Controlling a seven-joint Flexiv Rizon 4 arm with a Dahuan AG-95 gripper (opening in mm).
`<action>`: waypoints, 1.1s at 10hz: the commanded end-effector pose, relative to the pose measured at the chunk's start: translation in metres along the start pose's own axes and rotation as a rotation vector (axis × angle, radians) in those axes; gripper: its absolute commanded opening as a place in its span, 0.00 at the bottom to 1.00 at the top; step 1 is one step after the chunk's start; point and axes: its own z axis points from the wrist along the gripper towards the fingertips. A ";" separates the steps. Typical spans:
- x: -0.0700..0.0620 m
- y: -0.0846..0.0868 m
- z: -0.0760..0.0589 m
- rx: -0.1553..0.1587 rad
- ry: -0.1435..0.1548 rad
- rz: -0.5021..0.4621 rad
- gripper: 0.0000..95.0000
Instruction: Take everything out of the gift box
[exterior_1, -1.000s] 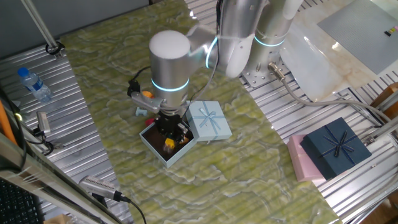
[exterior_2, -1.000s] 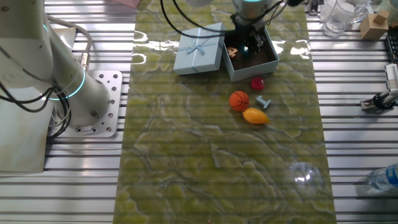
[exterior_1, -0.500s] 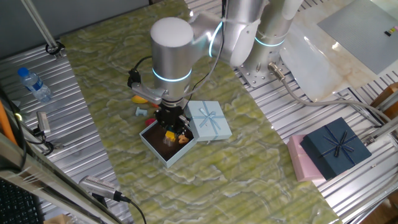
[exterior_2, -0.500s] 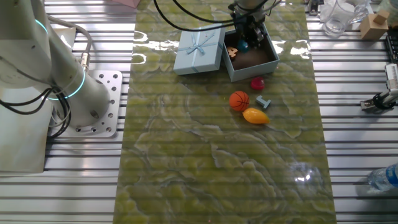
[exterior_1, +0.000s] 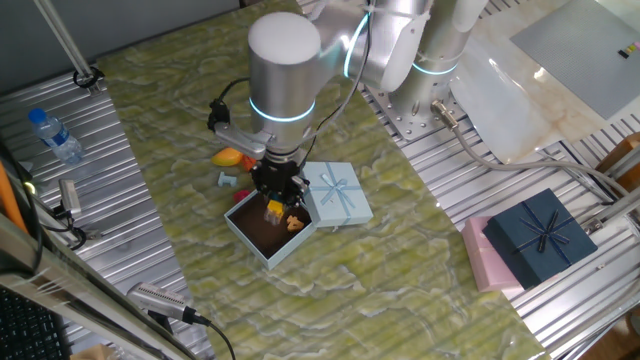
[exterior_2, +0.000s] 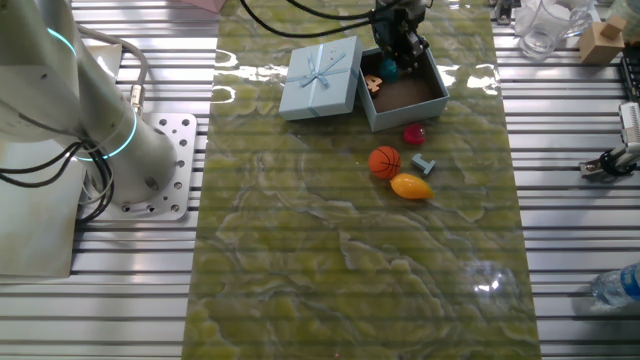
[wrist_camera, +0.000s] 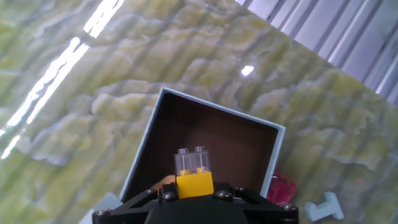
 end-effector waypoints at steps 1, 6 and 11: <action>0.006 -0.011 -0.002 0.000 0.015 -0.022 0.00; 0.016 -0.033 0.000 0.051 0.054 -0.053 0.00; 0.026 -0.051 0.005 0.071 0.086 -0.086 0.00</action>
